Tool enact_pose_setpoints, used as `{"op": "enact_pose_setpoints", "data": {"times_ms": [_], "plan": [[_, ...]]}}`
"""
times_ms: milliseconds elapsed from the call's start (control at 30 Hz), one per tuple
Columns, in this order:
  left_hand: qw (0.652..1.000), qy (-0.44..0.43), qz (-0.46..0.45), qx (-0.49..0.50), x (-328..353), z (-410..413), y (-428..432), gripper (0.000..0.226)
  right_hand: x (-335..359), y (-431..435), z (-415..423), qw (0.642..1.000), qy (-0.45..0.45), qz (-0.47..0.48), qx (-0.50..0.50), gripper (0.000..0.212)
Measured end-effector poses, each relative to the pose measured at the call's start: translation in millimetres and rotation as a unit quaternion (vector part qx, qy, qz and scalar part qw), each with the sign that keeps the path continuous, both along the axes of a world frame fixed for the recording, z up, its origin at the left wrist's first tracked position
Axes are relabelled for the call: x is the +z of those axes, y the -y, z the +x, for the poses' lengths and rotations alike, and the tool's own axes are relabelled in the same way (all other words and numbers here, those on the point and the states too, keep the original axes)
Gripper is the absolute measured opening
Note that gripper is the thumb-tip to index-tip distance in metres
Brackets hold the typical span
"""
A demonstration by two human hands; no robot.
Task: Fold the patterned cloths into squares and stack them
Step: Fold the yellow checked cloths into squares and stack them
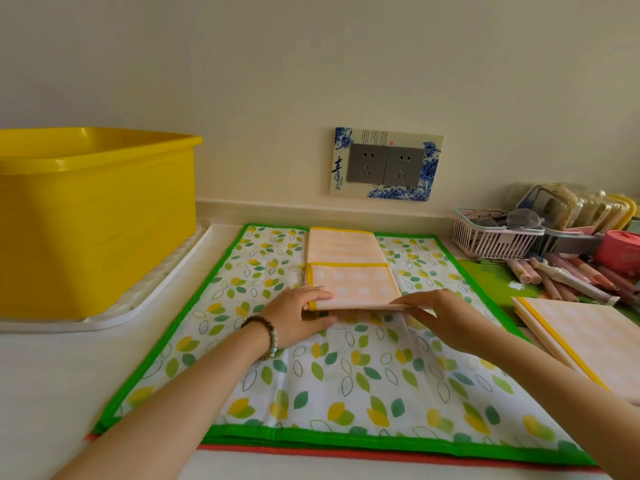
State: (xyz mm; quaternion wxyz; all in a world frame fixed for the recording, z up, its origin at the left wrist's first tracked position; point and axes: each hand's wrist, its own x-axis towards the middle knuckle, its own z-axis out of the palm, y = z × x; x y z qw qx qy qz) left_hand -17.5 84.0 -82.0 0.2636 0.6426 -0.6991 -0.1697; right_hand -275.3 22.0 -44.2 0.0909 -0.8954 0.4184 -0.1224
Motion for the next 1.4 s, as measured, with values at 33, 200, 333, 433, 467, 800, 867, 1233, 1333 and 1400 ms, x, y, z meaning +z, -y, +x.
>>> {"op": "enact_pose_setpoints", "data": {"times_ms": [33,200,333,433,467,800,867,1233,1333,1400], "plan": [[1.000,-0.002,-0.008,-0.011,0.9,1.7,-0.9,0.050,0.6,-4.4,-5.7,1.000,0.009,0.005,0.002,0.032],[0.989,0.120,-0.005,-0.081,9.3,3.3,-2.5,0.065,2.1,-37.8,-31.8,0.998,0.044,0.023,0.045,0.031],[0.974,0.201,0.001,-0.104,12.0,-8.8,-6.9,0.078,5.4,-60.4,-41.3,0.994,0.085,0.030,0.062,0.028],[0.974,0.202,0.003,-0.107,14.7,-14.1,-12.7,0.077,2.0,-59.6,-47.5,0.993,0.097,0.014,0.065,0.035],[0.972,0.207,0.006,-0.110,15.5,-14.7,-15.4,0.073,-0.3,-56.4,-49.4,0.994,0.082,0.002,0.073,0.038],[0.941,0.291,-0.006,-0.173,23.4,-13.4,-57.2,0.089,-12.0,-38.9,-25.0,0.984,-0.056,-0.011,0.172,0.058],[0.947,0.274,0.005,-0.170,18.8,-9.8,-57.9,0.086,-16.4,-37.4,-24.7,0.983,-0.058,-0.007,0.171,0.056],[0.998,-0.066,0.015,0.000,24.7,-3.4,-27.1,0.014,-11.2,-23.1,-16.8,0.958,0.236,0.160,-0.035,0.018],[0.989,-0.148,0.008,0.030,20.3,-3.7,-16.1,0.008,-14.6,-13.5,-13.2,0.937,0.301,0.164,-0.072,0.007],[0.987,-0.155,-0.008,0.047,18.9,-5.4,-11.9,0.009,-17.5,-8.5,-11.0,0.931,0.311,0.160,-0.107,0.006]]}}
